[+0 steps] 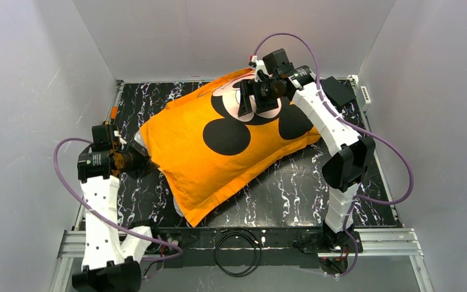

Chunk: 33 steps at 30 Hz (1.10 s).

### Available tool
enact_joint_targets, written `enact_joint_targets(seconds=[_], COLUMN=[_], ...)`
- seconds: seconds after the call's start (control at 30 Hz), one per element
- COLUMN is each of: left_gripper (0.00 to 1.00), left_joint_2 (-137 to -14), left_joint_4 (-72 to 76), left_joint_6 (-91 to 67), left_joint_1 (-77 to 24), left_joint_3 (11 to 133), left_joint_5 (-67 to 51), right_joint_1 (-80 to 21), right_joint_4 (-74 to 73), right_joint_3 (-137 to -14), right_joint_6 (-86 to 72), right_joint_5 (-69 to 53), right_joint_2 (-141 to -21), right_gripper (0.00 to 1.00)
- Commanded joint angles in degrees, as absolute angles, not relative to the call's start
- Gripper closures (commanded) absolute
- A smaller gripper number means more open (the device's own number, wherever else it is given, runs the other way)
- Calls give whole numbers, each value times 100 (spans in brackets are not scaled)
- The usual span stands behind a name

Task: Put the pillow into the pillowcase
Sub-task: Stuff the pillow into the pillowcase.

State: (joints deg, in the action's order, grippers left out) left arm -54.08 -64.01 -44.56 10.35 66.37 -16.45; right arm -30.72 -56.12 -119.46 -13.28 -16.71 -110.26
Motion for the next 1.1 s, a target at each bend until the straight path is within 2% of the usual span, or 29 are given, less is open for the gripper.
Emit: enact_joint_targets(seconds=[0.0, 0.2, 0.23, 0.27, 0.3, 0.33, 0.37, 0.4, 0.43, 0.57, 0.77, 0.87, 1.07], left_gripper=[100, 99, 93, 83, 67, 46, 30, 21, 18, 13, 23, 25, 18], left_joint_2=[-5206, -5611, -5646, -5644, -5620, -5564, -5506, -5438, -5365, -5182, -4927, -4811, -4731], left_joint_4=[-7365, -6927, -6871, -6806, -6746, -6593, -6507, -6405, -6271, -6027, -5503, -5140, -4536], left_joint_6=[-4538, -4636, -4587, -4535, -4471, -4444, -4441, -4439, -4419, -4498, -5195, -5651, -6151], left_joint_1=[1122, 1188, 1225, 1254, 1311, 1382, 1463, 1543, 1650, 1996, 2513, 2635, 2654], left_joint_3=[6212, 5618, 5669, 5735, 5747, 5738, 5701, 5647, 5579, 5249, 4436, 4007, 3515], left_joint_5=[-496, -759, -768, -812, -910, -1075, -1212, -1402, -1616, -2257, -2863, -2966, -3075], right_joint_1=[-2838, -2816, -2836, -2889, -2989, -3195, -3380, -3634, -3920, -5033, -6259, -6740, -7174], right_joint_4=[-6092, -6543, -6571, -6596, -6641, -6693, -6750, -6792, -6801, -6598, -6013, -5850, -5300], right_joint_3=[-12251, -12665, -12713, -12792, -12874, -12955, -13050, -13126, -13164, -13191, -13601, -13805, -13735], right_joint_6=[-1149, -880, -827, -760, -685, -612, -554, -494, -477, -626, -1014, -984, -906], right_joint_5=[-1159, -816, -794, -767, -698, -621, -551, -460, -348, -45, -69, 123, 529], right_joint_2=[-11122, -11260, -11229, -11202, -11184, -11186, -11206, -11225, -11239, -11327, -11758, -12054, -12302], right_gripper=[12, 12, 12, 12, 12, 12, 12, 12, 12, 13, 14, 14, 14])
